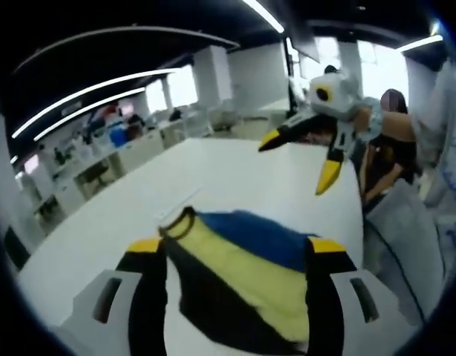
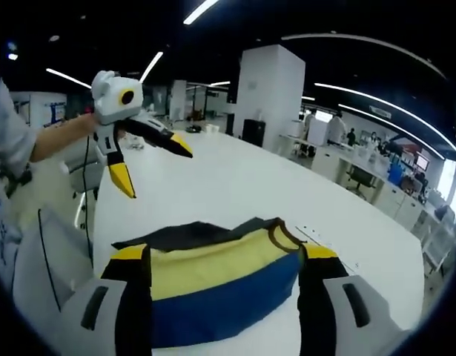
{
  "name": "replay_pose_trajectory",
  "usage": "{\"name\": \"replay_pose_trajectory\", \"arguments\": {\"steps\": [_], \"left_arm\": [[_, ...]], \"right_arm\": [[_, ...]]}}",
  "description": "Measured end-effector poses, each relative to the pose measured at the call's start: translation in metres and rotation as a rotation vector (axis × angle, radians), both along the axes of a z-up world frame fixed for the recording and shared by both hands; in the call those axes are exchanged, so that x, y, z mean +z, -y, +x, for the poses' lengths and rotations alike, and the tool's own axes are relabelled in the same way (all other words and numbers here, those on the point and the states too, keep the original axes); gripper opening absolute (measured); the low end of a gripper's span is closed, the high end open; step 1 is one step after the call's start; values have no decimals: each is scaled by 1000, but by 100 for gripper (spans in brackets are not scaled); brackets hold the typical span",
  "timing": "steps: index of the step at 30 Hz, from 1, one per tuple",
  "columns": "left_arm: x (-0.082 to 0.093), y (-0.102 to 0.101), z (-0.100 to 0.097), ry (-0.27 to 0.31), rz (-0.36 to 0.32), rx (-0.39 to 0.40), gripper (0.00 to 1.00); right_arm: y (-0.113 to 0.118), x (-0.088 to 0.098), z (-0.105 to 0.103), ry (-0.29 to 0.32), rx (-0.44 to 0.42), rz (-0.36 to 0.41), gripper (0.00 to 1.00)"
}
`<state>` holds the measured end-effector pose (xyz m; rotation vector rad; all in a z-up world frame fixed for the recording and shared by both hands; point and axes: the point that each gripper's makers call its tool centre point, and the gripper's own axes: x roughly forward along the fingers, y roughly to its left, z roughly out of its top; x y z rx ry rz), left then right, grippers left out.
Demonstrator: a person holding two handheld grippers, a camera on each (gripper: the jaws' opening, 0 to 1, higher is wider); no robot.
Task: Fold the garment on the visible template until the final outline fits inside the template.
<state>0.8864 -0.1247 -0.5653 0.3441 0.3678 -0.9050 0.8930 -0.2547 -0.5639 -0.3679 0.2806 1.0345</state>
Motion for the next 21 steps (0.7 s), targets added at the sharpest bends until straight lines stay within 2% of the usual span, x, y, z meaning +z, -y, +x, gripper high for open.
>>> {"name": "replay_pose_trajectory", "arguments": {"steps": [5, 14, 21], "left_arm": [[-3, -4, -12, -14, -9, 6, 73], [-8, -1, -42, -48, -32, -5, 73], [-1, -2, -59, -38, -57, 2, 79]], "right_arm": [[2, 6, -9, 8, 6, 13, 83], [4, -5, -27, -10, 18, 0, 86], [9, -10, -35, -4, 11, -14, 87]]}}
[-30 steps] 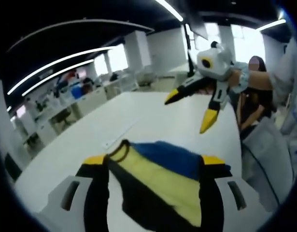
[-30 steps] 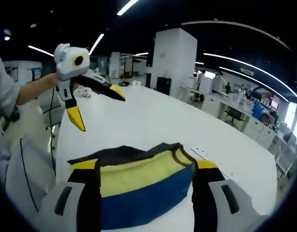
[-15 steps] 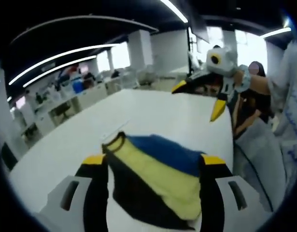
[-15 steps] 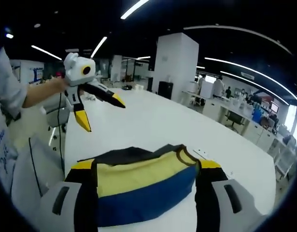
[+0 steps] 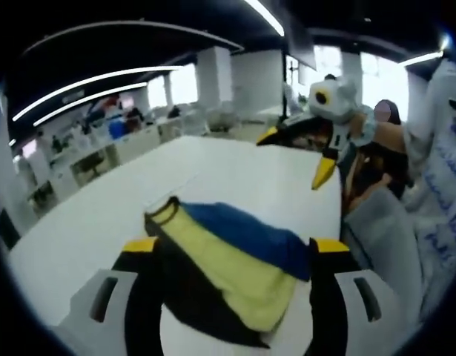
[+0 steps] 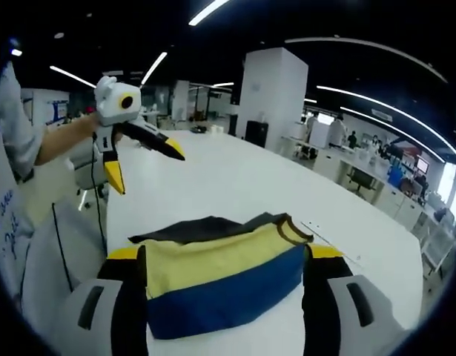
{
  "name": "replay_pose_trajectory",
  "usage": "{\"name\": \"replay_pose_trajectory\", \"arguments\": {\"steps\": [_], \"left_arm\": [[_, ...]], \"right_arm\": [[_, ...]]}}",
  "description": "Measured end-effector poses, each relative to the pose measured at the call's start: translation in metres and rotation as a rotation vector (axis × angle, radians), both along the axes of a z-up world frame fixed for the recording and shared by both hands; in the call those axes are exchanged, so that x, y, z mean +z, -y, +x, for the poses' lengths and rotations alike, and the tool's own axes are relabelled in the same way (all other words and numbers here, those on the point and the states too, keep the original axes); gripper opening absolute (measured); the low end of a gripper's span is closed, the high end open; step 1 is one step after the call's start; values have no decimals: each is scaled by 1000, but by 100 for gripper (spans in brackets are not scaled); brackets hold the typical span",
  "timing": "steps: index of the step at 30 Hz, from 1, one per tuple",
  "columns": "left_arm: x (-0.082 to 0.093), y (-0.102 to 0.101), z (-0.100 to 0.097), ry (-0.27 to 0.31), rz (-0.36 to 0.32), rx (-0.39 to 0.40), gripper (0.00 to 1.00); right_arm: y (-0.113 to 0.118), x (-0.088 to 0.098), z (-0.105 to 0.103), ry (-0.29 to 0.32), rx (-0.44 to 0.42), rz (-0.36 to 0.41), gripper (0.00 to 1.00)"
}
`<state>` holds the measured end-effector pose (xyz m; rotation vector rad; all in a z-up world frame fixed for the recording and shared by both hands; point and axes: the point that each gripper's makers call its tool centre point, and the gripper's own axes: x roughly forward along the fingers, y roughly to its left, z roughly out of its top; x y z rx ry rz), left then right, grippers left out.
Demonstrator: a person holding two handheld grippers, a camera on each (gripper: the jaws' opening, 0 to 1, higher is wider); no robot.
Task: Fold the garment on the visible template until the final outline fits inside the template.
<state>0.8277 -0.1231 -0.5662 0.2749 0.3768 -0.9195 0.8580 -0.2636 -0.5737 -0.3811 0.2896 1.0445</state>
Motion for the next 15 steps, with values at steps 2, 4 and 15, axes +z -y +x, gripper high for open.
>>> {"name": "replay_pose_trajectory", "arguments": {"steps": [2, 4, 15], "left_arm": [[2, -2, -2, 3, -2, 5, 80], [3, -4, -5, -2, -3, 8, 81], [0, -7, -22, -14, 1, 14, 90]], "right_arm": [[2, -1, -4, -15, -4, 15, 88], [4, -2, -7, -26, -7, 26, 89], [20, -1, -28, -17, -50, -2, 96]]}}
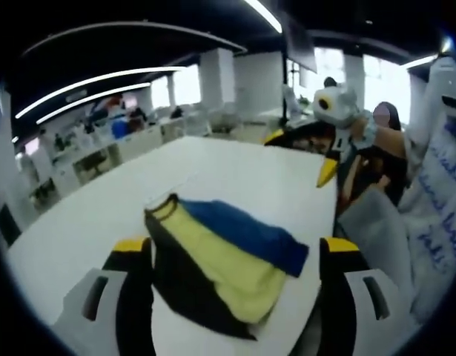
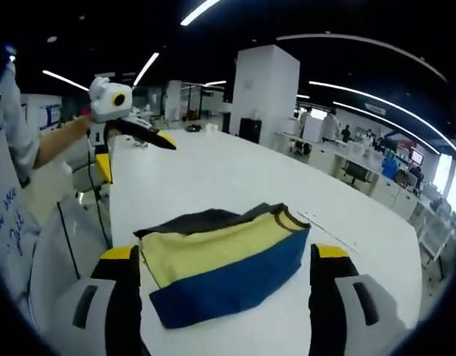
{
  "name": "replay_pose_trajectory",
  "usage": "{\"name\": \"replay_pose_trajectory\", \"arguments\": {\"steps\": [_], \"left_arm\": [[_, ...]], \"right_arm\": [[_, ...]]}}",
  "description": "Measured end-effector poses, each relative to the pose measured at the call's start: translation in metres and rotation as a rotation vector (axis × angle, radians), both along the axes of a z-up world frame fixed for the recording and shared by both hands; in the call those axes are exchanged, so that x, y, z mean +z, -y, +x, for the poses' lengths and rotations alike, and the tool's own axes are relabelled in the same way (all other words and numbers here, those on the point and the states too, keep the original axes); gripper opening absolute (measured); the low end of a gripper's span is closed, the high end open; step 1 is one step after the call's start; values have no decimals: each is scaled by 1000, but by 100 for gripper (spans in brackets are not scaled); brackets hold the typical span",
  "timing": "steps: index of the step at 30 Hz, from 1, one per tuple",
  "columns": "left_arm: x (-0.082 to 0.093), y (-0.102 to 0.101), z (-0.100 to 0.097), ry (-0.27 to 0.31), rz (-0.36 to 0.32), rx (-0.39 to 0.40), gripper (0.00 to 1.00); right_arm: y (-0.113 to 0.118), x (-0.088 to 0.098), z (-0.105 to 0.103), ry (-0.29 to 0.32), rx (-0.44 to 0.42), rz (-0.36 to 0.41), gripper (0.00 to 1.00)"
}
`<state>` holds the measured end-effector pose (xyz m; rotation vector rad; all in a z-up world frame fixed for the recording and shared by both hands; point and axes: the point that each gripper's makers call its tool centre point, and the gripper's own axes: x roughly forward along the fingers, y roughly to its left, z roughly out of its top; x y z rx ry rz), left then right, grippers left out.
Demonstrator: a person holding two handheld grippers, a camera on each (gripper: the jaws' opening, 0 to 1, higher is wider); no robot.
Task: Fold the garment on the visible template until the final outline fits inside the template.
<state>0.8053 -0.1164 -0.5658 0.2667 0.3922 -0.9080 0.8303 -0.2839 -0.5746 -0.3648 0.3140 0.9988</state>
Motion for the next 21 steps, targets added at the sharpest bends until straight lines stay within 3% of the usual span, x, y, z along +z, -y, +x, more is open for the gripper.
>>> {"name": "replay_pose_trajectory", "arguments": {"steps": [13, 21], "left_arm": [[-1, -4, -20, -25, -25, -7, 96], [-8, -13, -32, -65, -31, 11, 100]], "right_arm": [[-4, -2, -20, -23, -11, 10, 100], [-8, -16, -30, -39, -2, -22, 100]]}}
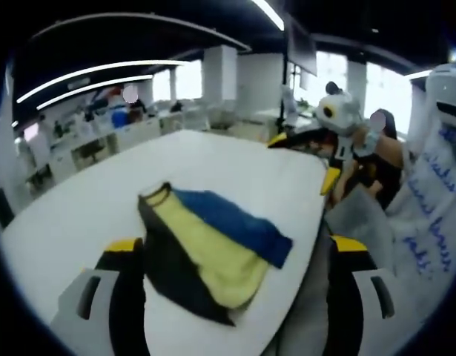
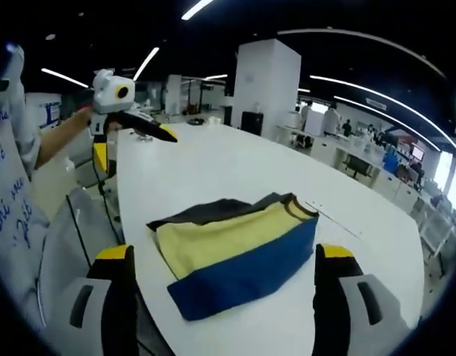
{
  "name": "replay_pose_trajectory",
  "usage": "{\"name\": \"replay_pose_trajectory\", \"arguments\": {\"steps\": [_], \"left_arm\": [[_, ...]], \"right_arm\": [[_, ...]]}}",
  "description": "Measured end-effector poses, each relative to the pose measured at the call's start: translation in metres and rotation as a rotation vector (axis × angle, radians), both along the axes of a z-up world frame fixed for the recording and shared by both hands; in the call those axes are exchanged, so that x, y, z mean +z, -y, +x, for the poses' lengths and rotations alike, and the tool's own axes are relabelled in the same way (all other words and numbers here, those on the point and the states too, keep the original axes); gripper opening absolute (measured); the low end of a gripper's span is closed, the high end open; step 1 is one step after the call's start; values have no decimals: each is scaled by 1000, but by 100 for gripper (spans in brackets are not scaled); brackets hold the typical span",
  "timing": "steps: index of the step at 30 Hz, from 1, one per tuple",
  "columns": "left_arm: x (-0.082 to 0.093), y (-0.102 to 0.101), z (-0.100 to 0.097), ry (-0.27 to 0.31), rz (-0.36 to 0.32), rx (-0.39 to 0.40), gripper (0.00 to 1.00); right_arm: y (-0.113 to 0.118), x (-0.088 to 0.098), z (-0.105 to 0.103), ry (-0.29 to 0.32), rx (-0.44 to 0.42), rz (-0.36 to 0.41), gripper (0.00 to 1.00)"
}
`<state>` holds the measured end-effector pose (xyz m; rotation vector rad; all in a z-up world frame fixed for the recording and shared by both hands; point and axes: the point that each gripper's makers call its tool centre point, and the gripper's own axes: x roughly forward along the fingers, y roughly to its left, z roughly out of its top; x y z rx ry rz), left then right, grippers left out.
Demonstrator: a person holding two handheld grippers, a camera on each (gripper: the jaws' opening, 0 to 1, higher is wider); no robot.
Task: Fold the garment on the visible template until the final outline fits inside the template.
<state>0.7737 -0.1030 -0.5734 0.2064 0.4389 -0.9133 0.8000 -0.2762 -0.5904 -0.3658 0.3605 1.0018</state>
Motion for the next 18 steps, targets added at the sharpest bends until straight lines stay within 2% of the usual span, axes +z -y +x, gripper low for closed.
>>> {"name": "replay_pose_trajectory", "arguments": {"steps": [7, 15, 18], "left_arm": [[-8, -9, -11, -22, 9, 17, 100], [-13, -20, -13, -33, -21, 66, 100], [-14, -19, -14, -37, -39, 68, 100]], "right_arm": [[-3, -14, -9, -20, -20, -15, 100], [-11, -30, -21, -61, -14, -37, 100], [-14, -39, -28, -87, 7, -64, 94]]}}
